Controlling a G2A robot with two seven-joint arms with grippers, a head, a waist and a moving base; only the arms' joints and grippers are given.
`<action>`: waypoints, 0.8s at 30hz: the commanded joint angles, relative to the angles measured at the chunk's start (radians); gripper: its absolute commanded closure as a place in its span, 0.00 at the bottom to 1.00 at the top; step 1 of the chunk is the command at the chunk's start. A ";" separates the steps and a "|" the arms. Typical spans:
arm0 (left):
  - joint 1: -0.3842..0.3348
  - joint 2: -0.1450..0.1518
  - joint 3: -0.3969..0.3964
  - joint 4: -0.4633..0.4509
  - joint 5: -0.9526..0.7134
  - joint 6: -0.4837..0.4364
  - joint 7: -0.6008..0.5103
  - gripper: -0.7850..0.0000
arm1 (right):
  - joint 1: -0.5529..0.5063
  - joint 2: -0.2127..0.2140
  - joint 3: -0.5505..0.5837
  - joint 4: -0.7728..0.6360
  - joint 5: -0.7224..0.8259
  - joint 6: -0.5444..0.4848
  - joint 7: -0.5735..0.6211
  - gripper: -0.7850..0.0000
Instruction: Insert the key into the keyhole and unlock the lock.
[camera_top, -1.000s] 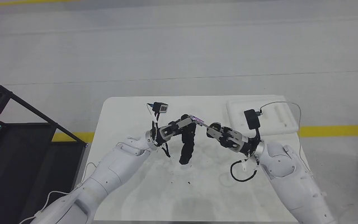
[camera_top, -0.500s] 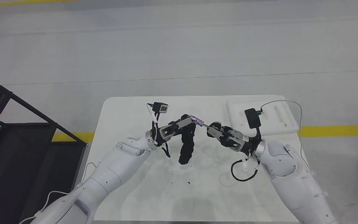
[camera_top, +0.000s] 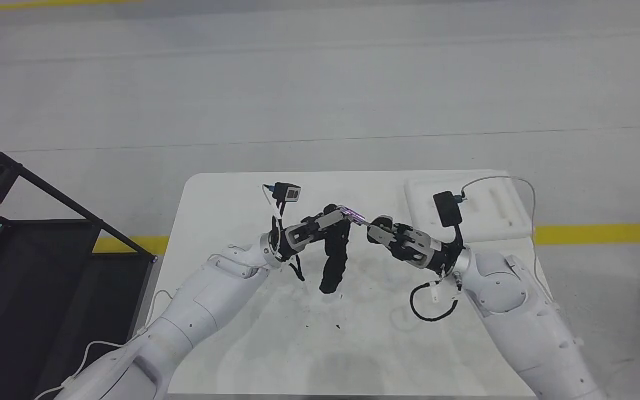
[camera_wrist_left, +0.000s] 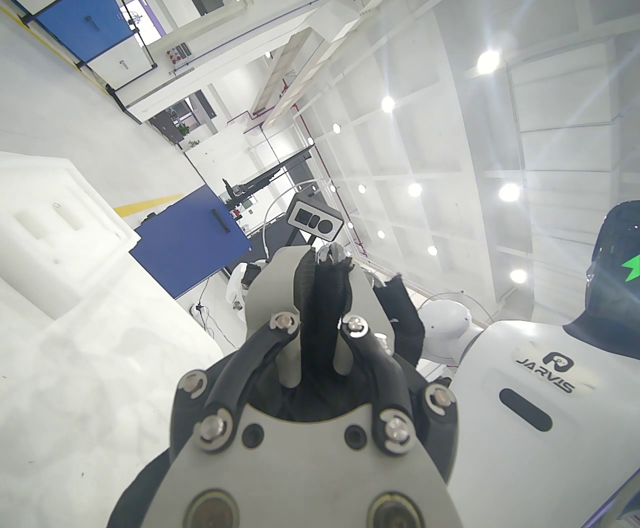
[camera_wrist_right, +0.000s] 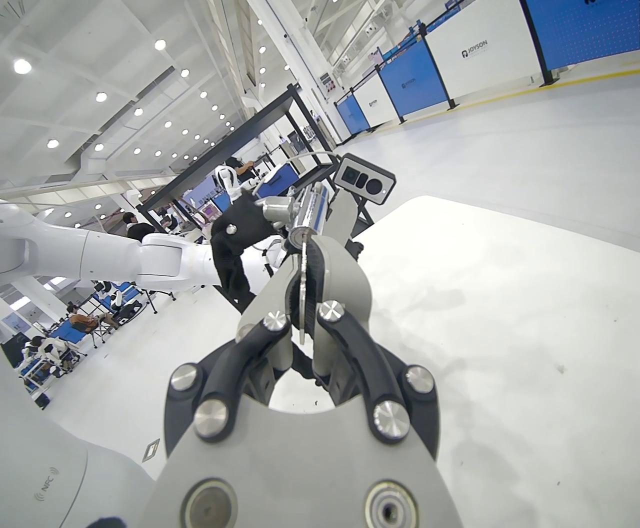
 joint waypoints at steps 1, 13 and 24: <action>0.000 0.000 0.000 0.000 0.000 0.000 0.000 1.00 | 0.002 0.000 -0.003 0.003 0.001 0.001 -0.001 1.00; 0.000 0.000 0.000 0.000 0.000 0.000 0.000 1.00 | 0.014 0.000 -0.018 0.015 0.010 0.001 -0.006 1.00; 0.000 0.000 0.000 0.000 0.000 0.000 0.000 1.00 | 0.014 0.001 -0.022 0.018 0.022 0.004 -0.011 0.88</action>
